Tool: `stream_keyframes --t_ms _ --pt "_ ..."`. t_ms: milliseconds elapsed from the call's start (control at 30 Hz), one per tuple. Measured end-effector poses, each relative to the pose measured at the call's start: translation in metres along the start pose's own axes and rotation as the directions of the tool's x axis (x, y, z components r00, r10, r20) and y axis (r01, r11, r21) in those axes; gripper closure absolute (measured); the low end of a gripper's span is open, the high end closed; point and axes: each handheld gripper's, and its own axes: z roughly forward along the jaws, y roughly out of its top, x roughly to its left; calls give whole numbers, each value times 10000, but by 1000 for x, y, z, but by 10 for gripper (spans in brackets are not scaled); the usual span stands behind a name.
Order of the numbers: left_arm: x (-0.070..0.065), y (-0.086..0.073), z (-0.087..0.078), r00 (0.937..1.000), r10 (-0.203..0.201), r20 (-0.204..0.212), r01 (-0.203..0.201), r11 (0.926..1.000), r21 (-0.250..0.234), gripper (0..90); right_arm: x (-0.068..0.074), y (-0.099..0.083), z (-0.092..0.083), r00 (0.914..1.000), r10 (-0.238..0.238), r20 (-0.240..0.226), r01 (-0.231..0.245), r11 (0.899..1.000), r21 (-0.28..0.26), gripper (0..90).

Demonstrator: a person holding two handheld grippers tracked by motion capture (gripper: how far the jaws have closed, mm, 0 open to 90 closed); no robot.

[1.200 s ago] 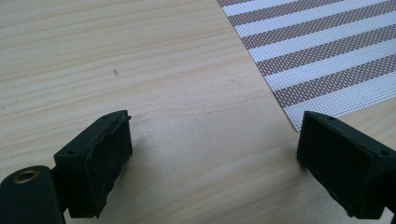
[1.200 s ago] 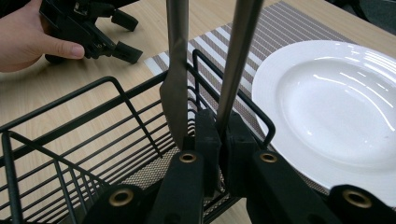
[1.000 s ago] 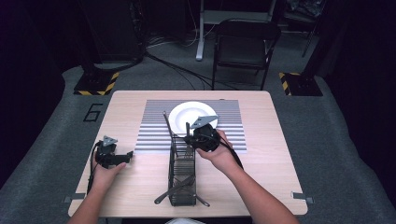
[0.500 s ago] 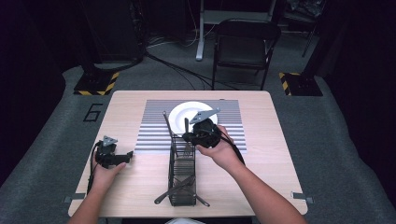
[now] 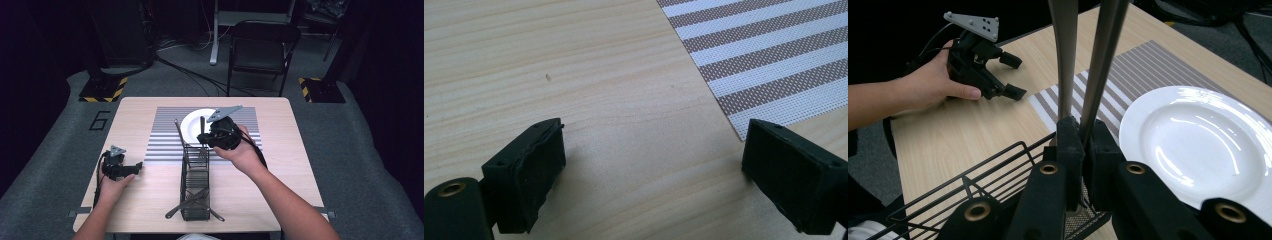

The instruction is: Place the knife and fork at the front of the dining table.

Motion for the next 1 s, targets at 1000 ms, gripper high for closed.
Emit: stream_keyframes --t_ms 1000 --pt "0 0 0 10000 0 1 0 10000 -1 100 -31 9 -41 9960 306 840 -294 9994 -161 867"
